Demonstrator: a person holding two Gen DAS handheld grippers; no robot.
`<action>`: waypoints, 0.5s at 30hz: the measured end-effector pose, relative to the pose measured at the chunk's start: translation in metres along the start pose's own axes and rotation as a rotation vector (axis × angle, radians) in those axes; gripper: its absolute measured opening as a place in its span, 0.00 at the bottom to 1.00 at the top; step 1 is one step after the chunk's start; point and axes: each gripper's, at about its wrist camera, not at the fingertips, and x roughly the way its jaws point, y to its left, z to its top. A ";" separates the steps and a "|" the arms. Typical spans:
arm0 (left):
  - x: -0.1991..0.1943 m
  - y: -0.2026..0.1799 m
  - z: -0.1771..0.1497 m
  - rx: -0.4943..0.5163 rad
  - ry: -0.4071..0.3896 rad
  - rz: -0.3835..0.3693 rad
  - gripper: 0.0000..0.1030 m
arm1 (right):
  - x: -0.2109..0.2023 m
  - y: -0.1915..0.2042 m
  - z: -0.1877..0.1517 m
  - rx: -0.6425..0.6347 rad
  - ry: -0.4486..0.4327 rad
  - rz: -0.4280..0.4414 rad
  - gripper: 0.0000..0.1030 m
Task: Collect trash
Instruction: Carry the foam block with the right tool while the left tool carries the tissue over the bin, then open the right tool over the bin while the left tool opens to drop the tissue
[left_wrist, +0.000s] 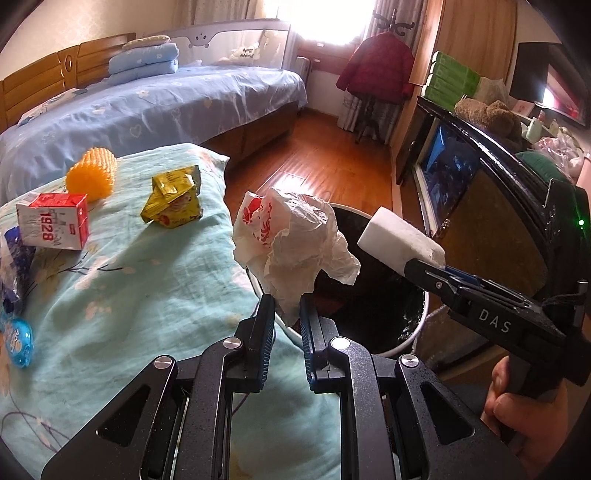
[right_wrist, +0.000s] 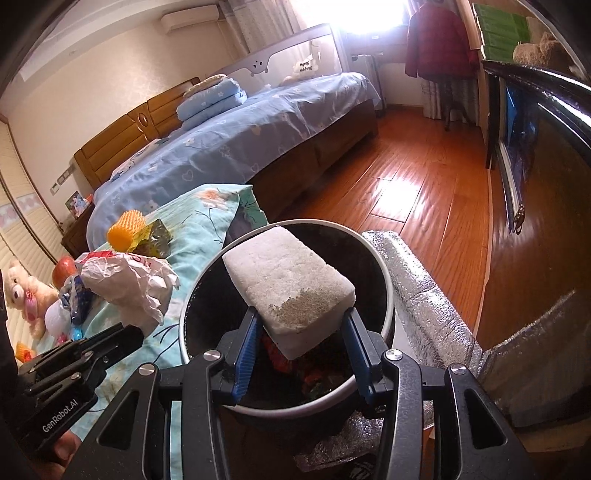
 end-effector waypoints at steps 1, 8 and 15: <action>0.001 -0.001 0.000 0.001 0.003 -0.001 0.13 | 0.000 -0.001 0.002 0.003 0.000 0.001 0.45; 0.007 -0.008 0.003 0.012 0.012 -0.003 0.13 | 0.004 -0.005 0.009 0.003 0.008 0.001 0.45; 0.014 -0.012 0.005 0.019 0.027 -0.010 0.14 | 0.005 -0.012 0.011 0.018 0.011 -0.003 0.47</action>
